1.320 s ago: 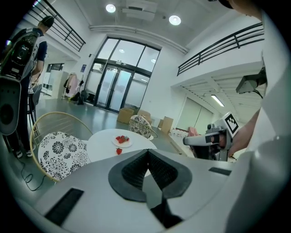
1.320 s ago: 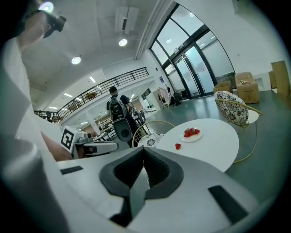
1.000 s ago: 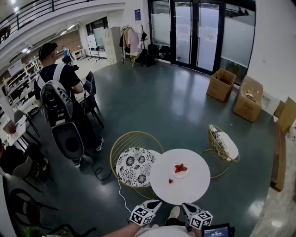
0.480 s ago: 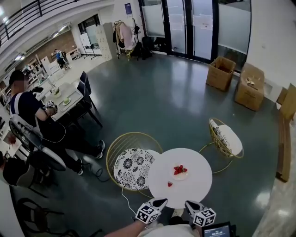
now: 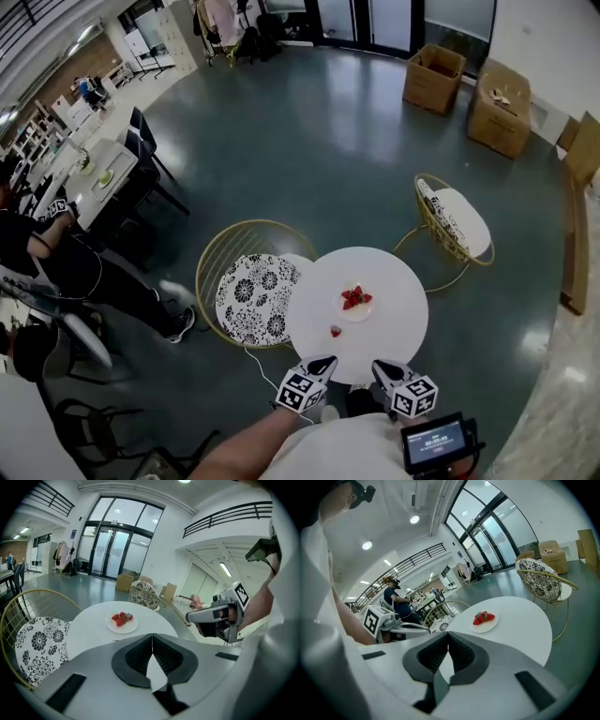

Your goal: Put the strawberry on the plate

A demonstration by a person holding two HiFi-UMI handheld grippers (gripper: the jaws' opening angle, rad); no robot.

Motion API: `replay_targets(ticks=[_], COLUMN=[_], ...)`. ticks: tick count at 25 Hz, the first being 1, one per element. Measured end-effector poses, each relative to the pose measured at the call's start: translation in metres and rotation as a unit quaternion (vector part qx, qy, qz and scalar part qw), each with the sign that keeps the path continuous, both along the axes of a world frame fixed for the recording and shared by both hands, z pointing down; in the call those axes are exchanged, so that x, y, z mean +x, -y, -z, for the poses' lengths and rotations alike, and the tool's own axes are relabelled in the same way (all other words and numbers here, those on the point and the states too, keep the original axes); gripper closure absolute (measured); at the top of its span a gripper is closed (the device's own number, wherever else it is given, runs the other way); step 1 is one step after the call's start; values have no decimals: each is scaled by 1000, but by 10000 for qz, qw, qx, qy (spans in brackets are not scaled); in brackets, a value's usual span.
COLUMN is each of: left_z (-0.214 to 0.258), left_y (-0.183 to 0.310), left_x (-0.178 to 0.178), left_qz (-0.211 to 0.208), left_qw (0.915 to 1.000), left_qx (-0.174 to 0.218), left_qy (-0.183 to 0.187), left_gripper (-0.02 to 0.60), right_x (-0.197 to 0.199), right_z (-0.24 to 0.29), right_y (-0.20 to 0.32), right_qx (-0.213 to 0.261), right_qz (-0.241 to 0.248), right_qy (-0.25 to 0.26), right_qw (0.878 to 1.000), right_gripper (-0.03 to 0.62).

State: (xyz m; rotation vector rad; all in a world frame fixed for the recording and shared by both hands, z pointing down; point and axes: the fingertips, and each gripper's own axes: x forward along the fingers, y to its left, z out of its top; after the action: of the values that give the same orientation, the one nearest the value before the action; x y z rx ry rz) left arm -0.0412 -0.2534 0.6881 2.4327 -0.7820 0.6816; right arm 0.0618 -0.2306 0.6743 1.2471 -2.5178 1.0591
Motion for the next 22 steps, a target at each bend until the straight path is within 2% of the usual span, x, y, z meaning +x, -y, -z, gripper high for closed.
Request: replay_targets(ticks=[12,22], left_z=[-43,-70], left_y=[40,62], left_x=[3,7], left_qz=[109,-84], left_qw=[9983,9944], left_qx=[-348,-511], left_qy=[458,924], left_gripper=[574,574], right_x=[0,1], right_z=[-21,-44], right_y=[43,60], right_qx=[-211,-339], right_qz=[203,331], right_qy=[-13,-31], right_qw=[9996,9989], right_gripper=[586,588])
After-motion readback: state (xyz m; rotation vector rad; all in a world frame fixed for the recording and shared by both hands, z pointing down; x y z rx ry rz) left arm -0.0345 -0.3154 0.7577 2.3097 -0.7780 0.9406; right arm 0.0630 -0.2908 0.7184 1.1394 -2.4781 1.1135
